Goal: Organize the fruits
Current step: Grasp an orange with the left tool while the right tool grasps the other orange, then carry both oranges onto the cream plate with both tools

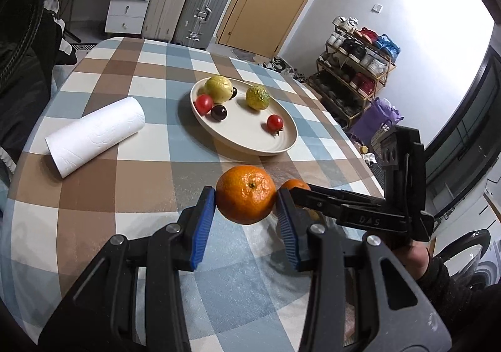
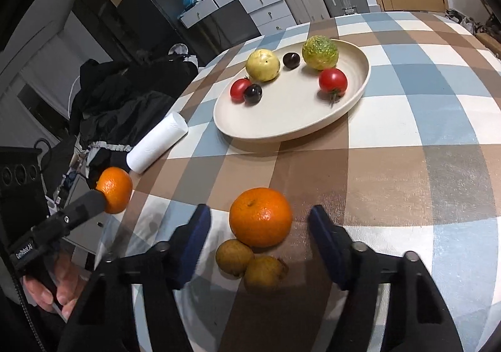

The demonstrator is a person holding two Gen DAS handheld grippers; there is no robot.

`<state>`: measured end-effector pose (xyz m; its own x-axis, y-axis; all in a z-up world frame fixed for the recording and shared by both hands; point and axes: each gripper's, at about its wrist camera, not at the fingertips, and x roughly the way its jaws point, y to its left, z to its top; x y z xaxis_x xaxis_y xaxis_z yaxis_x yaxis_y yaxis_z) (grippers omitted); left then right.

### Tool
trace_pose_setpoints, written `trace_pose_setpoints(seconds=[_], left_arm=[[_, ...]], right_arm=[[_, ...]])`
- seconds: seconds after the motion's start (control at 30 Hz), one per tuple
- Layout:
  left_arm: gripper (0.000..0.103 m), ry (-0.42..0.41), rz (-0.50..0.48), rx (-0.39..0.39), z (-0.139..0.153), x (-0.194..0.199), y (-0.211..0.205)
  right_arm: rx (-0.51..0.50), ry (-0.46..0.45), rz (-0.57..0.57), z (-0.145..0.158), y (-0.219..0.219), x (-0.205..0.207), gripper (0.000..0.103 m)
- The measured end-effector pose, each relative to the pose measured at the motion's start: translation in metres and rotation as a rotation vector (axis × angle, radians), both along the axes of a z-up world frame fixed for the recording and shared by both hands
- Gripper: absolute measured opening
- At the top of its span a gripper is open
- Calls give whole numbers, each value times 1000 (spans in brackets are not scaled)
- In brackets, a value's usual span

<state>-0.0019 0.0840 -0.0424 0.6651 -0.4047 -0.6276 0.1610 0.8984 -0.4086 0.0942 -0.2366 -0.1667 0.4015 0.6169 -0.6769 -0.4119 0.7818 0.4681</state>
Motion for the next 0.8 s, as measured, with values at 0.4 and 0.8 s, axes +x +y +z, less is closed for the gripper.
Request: trace_pose_setpoints(seconds=[0.4, 0.8], left_arm=[[37, 13, 10, 11, -2, 31, -5], [37, 17, 4, 19, -4, 96, -25]], right_arm=[[18, -21, -3, 3, -5, 2, 42], [132, -100, -31, 40, -29, 24, 42]])
